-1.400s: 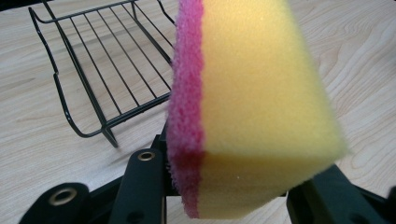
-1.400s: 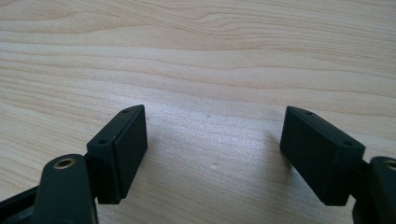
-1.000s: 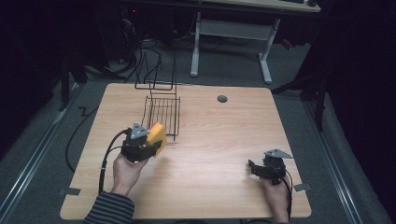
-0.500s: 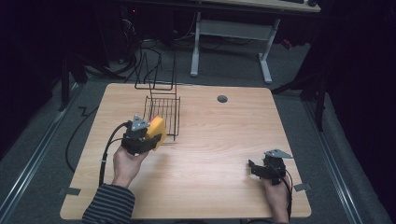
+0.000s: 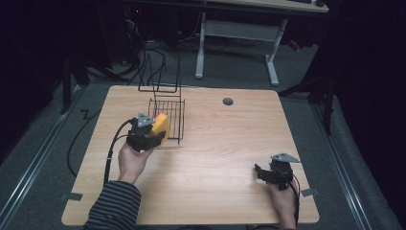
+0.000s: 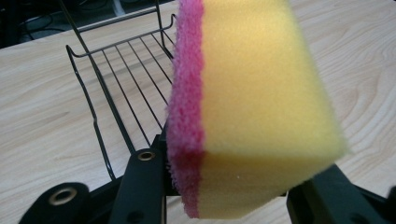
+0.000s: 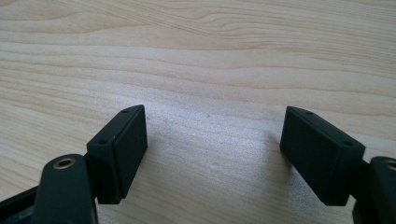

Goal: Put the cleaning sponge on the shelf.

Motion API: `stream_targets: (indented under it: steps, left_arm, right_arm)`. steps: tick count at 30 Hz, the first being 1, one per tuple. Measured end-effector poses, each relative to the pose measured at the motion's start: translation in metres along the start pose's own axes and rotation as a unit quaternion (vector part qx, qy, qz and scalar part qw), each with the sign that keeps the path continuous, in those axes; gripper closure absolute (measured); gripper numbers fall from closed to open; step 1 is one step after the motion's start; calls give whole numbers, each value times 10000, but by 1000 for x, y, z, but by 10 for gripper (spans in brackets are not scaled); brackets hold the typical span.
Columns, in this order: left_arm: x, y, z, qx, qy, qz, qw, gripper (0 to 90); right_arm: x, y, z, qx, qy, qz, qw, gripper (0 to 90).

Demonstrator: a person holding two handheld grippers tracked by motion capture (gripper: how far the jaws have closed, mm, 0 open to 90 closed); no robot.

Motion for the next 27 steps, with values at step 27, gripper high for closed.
stream_targets:
  steps: [27]
  left_arm:
    - [-19,22,39,-390,-69,-113,9992,611]
  right_arm:
    - [0,0,0,0,0,-1,10000,233]
Point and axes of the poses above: each handheld gripper's, and its own axes: z roughly forward along the jaws, x roughly out of its underside, y roughly to its left, the point moved 8 cm from there along z, roughly forward along the jaws, and after that the axes turned 15 degrees about -z, right-handed, at the moved point
